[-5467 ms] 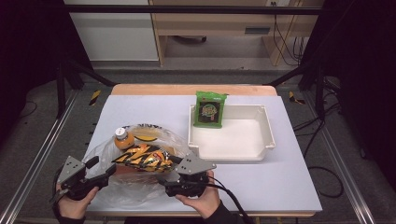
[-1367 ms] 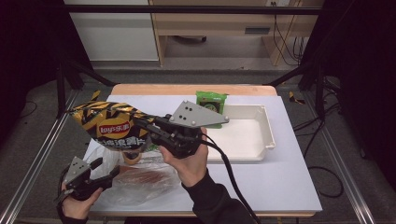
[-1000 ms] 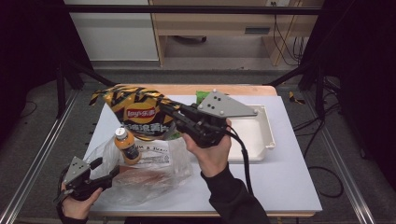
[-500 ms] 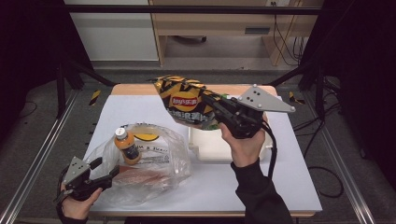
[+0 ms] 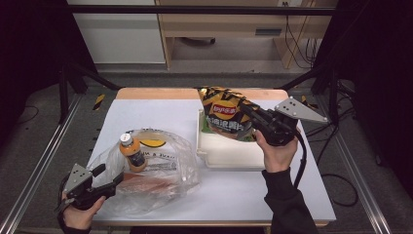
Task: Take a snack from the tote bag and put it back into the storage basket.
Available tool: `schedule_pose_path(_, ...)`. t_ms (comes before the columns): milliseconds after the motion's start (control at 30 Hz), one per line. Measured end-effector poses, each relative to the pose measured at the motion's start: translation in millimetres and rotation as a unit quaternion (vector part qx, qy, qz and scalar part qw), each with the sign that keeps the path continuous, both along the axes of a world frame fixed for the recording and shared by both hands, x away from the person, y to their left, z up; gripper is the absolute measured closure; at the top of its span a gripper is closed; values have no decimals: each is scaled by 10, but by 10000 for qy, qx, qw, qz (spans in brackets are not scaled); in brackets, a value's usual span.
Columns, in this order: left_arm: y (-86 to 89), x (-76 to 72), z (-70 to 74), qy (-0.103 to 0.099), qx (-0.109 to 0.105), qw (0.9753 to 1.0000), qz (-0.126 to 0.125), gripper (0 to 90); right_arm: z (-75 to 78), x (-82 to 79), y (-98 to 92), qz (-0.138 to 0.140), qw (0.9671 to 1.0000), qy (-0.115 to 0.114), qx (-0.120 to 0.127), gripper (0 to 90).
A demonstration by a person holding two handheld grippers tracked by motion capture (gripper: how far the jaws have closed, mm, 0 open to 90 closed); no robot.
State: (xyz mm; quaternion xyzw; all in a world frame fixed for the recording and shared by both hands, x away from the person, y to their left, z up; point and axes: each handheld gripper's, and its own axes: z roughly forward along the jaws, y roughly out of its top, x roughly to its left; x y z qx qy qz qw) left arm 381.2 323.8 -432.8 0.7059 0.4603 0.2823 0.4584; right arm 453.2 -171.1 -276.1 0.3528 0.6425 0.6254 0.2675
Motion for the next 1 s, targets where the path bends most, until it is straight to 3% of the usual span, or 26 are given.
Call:
schedule_pose_path(467, 3, -1, 5, -11, -6, 10000, 4, 247, -331, 247, -401, -565, 9979, 310, 98, 881)
schedule_pose_path(1000, 9, -3, 8, -18, -16, 10000, 13, 247, -653, 531, -630, -1038, 9923, 661, 145, 880)
